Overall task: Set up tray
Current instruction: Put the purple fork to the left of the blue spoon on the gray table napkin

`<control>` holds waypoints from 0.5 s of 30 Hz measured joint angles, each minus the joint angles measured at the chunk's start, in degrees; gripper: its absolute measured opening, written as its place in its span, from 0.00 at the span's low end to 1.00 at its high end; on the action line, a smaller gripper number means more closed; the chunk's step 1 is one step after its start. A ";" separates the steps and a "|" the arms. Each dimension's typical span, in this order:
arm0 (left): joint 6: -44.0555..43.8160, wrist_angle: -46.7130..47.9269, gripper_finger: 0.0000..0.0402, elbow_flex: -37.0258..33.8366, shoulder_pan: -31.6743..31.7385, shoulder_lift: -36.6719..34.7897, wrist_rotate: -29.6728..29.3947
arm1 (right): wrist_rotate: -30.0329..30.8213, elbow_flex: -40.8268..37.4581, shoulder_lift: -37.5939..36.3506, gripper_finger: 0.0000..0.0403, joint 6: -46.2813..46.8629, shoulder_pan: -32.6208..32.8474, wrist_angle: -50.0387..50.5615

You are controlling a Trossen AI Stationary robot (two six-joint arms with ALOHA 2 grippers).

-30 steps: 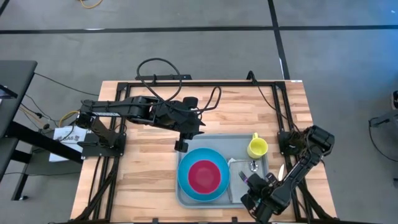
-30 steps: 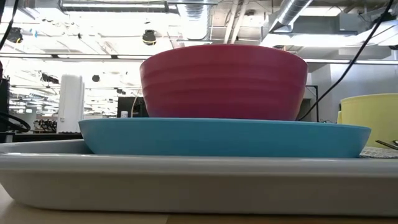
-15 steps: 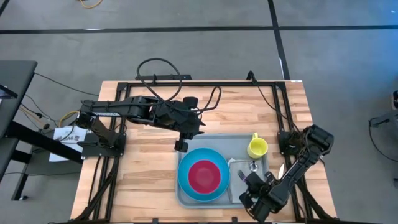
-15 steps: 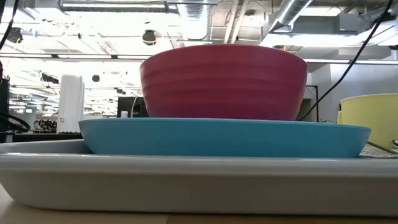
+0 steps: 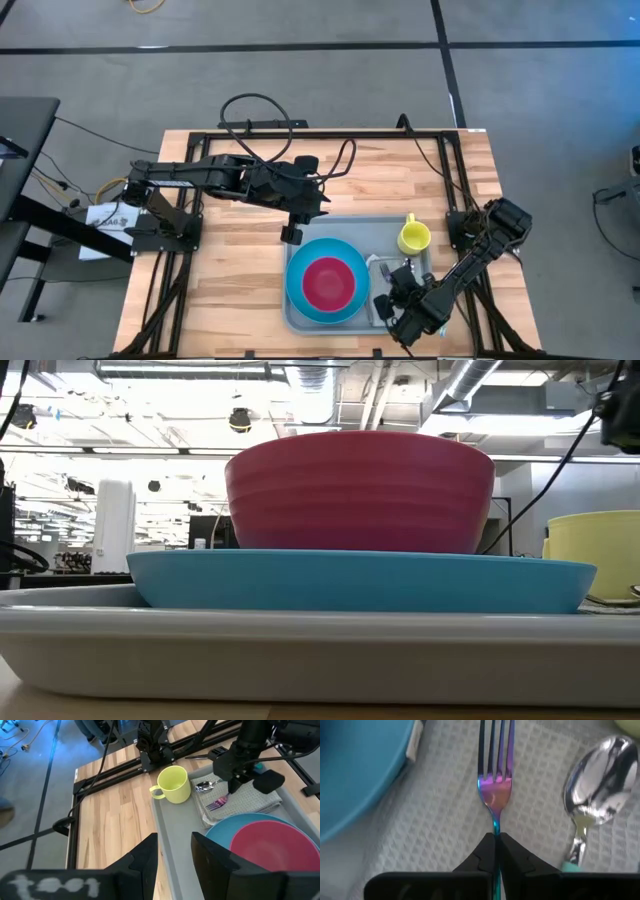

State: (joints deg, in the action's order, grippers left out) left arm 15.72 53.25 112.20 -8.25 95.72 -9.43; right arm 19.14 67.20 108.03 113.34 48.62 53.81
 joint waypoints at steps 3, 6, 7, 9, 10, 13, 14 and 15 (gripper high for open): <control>-0.20 0.00 0.27 0.00 0.00 0.00 0.00 | 0.36 1.14 0.00 0.01 0.22 -0.88 3.44; 0.04 0.00 0.27 0.00 -0.01 0.00 0.00 | 0.23 3.58 -0.04 0.01 1.80 -1.77 8.46; -0.05 0.00 0.27 0.00 0.00 0.00 0.00 | 0.23 4.34 -0.04 0.01 2.56 -2.00 9.82; -0.30 0.00 0.27 0.00 0.00 0.00 0.00 | 0.14 5.40 -0.04 0.01 4.45 -2.47 10.45; -0.28 0.00 0.27 0.00 0.00 0.00 0.00 | -0.08 5.76 -0.04 0.01 5.43 -2.69 10.00; -0.14 0.00 0.27 0.00 0.00 0.00 0.01 | -1.84 6.32 -0.02 0.01 8.27 -3.14 9.74; -0.23 0.00 0.27 0.00 -0.01 0.00 0.01 | -2.61 6.34 -0.02 0.01 9.30 -3.34 9.71; -0.37 0.00 0.27 0.00 0.00 0.00 0.02 | -3.16 6.34 -0.02 0.00 10.20 -3.54 9.71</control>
State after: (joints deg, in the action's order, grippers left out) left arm 15.35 53.25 112.20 -8.25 95.72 -9.42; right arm 15.98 73.54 108.01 123.54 45.07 63.51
